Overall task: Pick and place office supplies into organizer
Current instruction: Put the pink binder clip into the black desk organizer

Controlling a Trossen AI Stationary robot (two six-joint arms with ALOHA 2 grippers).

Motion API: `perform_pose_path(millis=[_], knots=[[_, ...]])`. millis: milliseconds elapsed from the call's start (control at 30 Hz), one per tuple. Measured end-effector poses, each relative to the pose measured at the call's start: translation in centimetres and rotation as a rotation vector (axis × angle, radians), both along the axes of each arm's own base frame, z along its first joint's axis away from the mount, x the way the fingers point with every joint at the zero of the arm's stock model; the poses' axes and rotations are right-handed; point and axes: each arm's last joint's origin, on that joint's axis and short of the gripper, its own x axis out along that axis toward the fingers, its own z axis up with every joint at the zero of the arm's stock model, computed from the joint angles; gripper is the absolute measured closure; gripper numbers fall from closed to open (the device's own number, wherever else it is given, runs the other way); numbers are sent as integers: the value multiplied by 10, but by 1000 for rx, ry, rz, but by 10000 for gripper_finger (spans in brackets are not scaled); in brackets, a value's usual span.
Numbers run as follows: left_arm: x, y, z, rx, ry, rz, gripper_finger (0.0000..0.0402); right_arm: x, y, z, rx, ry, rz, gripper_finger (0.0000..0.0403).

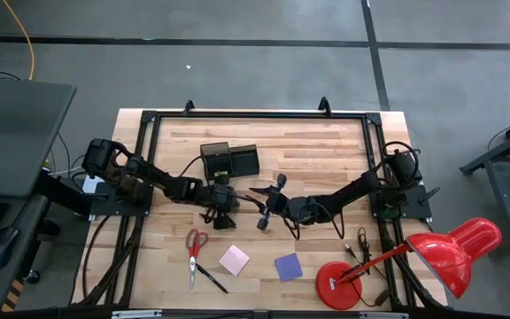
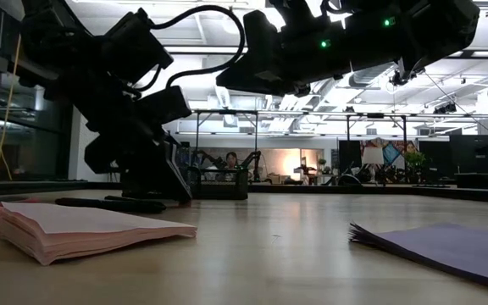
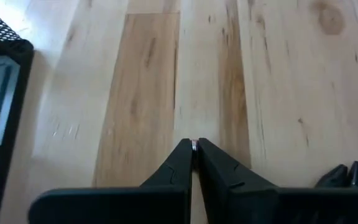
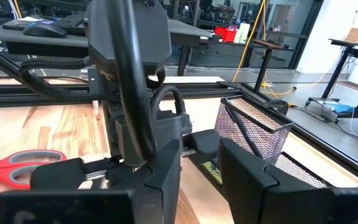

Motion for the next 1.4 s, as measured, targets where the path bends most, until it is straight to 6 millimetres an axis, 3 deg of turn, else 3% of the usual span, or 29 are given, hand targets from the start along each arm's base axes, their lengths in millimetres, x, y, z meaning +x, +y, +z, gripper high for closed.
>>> perform_pose_path(millis=[167, 433, 733, 867, 1067, 1400], knots=[[-5, 1, 4, 11, 25, 42, 397, 0, 0, 0, 0, 1, 0, 300], [-14, 2, 29, 18, -5, 68, 397, 0, 0, -1, -2, 5, -2, 299], [-29, 8, 54, 186, -15, 207, 397, 0, 0, -1, -2, 5, -8, 300], [-37, 11, 56, 299, 41, 302, 397, 0, 0, -1, -2, 5, -8, 300], [-43, 30, 53, 305, 107, 382, 397, 0, 0, -1, 7, 1, -9, 300], [-53, 75, 51, 139, 112, 459, 397, 0, 0, -1, 6, 2, -9, 300]])
